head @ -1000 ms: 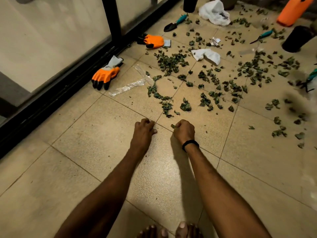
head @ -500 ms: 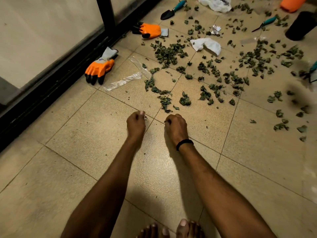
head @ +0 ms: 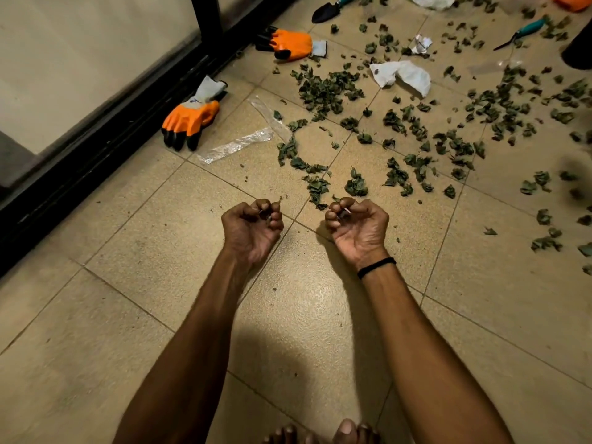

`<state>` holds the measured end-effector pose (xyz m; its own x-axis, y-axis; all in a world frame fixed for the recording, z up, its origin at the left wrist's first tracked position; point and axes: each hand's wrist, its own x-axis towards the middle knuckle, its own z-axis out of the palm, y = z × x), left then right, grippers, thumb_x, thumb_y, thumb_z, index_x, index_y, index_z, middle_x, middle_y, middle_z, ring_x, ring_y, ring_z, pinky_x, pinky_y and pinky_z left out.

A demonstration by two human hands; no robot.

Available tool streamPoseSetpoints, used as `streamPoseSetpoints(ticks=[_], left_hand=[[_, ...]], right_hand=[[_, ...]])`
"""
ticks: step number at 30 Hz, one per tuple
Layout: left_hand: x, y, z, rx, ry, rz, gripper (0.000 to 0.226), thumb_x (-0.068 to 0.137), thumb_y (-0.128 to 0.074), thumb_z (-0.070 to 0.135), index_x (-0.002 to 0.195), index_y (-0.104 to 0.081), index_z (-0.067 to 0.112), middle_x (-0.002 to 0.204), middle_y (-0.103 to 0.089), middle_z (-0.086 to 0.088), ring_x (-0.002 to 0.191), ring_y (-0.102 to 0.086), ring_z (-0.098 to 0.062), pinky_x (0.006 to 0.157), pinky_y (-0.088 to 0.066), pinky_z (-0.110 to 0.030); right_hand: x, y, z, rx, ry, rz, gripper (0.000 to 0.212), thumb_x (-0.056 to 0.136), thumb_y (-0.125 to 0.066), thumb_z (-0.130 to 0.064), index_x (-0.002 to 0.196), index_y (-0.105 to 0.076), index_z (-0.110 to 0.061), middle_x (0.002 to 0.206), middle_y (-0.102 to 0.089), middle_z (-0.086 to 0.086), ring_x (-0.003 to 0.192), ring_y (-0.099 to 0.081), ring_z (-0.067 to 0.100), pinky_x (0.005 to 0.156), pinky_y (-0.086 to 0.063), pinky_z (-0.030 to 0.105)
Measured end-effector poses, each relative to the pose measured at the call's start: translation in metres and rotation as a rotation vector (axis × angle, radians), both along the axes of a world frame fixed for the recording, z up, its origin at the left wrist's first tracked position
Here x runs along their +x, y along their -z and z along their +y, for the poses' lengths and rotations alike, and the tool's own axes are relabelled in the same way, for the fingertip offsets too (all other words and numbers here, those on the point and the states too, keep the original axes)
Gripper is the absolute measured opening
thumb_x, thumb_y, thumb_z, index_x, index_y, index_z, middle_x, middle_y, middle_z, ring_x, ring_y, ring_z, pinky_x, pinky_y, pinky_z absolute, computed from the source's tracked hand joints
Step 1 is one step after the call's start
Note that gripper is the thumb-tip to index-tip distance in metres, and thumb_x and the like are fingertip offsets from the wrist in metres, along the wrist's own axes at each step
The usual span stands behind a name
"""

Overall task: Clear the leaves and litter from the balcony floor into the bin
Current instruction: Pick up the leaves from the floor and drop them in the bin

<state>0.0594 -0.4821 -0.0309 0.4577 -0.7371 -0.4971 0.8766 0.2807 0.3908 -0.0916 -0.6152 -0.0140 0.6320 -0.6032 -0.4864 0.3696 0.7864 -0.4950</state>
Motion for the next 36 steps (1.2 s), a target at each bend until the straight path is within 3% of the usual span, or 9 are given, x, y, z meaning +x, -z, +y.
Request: streamPoseSetpoints(ticks=[3, 5, 8, 15, 20, 24, 27, 30, 36], left_hand=[[0.007, 0.003, -0.002, 0.086, -0.027, 0.014, 0.003, 0.069, -0.042, 0.018, 0.067, -0.043, 0.015, 0.063, -0.037, 0.001, 0.050, -0.026, -0.010, 0.043, -0.017, -0.019], [0.011, 0.007, -0.004, 0.184, -0.010, 0.006, 0.024, 0.084, -0.046, 0.024, 0.061, -0.039, 0.021, 0.055, -0.027, 0.006, 0.042, -0.018, -0.007, 0.038, -0.010, -0.017], [0.014, 0.007, -0.006, 0.248, 0.066, -0.033, 0.043, 0.096, -0.056, 0.028, 0.058, -0.035, 0.024, 0.046, -0.022, 0.009, 0.035, -0.015, -0.005, 0.032, -0.009, -0.019], [0.026, 0.010, 0.006, 0.278, 0.180, -0.091, 0.025, 0.099, -0.056, 0.013, 0.078, -0.045, 0.022, 0.057, -0.026, 0.008, 0.041, -0.018, -0.003, 0.034, -0.018, -0.016], [0.043, 0.008, 0.030, 0.183, 0.197, -0.032, 0.012, 0.103, -0.048, 0.024, 0.104, -0.057, 0.015, 0.074, -0.050, 0.005, 0.049, -0.033, 0.000, 0.042, -0.030, -0.012], [0.050, 0.006, 0.041, 0.317, 0.056, -0.081, 0.025, 0.105, -0.048, 0.035, 0.087, -0.052, 0.018, 0.057, -0.029, 0.010, 0.042, -0.022, -0.002, 0.037, -0.023, -0.016], [0.055, 0.004, 0.048, 0.487, -0.043, -0.137, 0.041, 0.102, -0.051, 0.049, 0.073, -0.043, 0.021, 0.052, -0.018, 0.009, 0.040, -0.014, -0.006, 0.037, -0.016, -0.021], [0.059, 0.001, 0.055, 0.572, -0.068, -0.178, 0.043, 0.102, -0.051, 0.049, 0.071, -0.041, 0.021, 0.050, -0.019, 0.008, 0.040, -0.013, -0.007, 0.038, -0.013, -0.022], [0.054, -0.008, 0.056, 0.691, -0.100, -0.283, 0.038, 0.102, -0.052, 0.044, 0.075, -0.046, 0.018, 0.052, -0.024, 0.008, 0.042, -0.016, -0.008, 0.040, -0.015, -0.020]], right_hand=[[0.002, 0.002, -0.005, 0.024, -0.023, 0.101, 0.015, 0.079, -0.054, -0.025, 0.068, -0.051, -0.014, 0.066, -0.047, 0.002, 0.056, -0.041, 0.015, 0.044, -0.028, 0.021], [0.006, 0.005, -0.008, -0.032, -0.091, 0.245, 0.023, 0.087, -0.060, -0.030, 0.070, -0.052, -0.017, 0.064, -0.048, 0.000, 0.053, -0.040, 0.013, 0.043, -0.029, 0.021], [0.011, 0.011, -0.004, -0.189, -0.177, 0.452, 0.015, 0.092, -0.067, -0.026, 0.088, -0.059, -0.013, 0.061, -0.054, -0.003, 0.053, -0.044, 0.011, 0.045, -0.036, 0.024], [0.023, 0.017, 0.010, -0.655, -0.387, 0.769, 0.004, 0.092, -0.065, -0.013, 0.093, -0.069, -0.012, 0.080, -0.070, 0.003, 0.069, -0.062, 0.013, 0.064, -0.055, 0.031], [0.041, 0.023, 0.031, -0.936, -0.599, 0.857, 0.006, 0.091, -0.068, -0.014, 0.093, -0.074, -0.014, 0.086, -0.072, -0.004, 0.071, -0.065, 0.003, 0.062, -0.050, 0.009], [0.053, 0.029, 0.051, -1.119, -0.690, 0.886, 0.004, 0.086, -0.074, -0.016, 0.088, -0.077, -0.014, 0.084, -0.070, -0.006, 0.069, -0.053, -0.010, 0.056, -0.036, -0.003], [0.058, 0.031, 0.067, -1.287, -0.737, 0.885, 0.016, 0.080, -0.080, -0.019, 0.095, -0.078, -0.013, 0.093, -0.069, -0.002, 0.079, -0.057, 0.001, 0.067, -0.034, 0.002], [0.061, 0.034, 0.076, -1.425, -0.729, 0.893, 0.007, 0.087, -0.070, -0.010, 0.093, -0.075, -0.008, 0.094, -0.062, 0.005, 0.079, -0.054, 0.008, 0.063, -0.033, 0.001], [0.062, 0.043, 0.073, -1.472, -0.678, 0.996, 0.017, 0.088, -0.052, 0.004, 0.087, -0.062, -0.010, 0.095, -0.056, 0.002, 0.091, -0.055, 0.019, 0.075, -0.043, 0.026]])
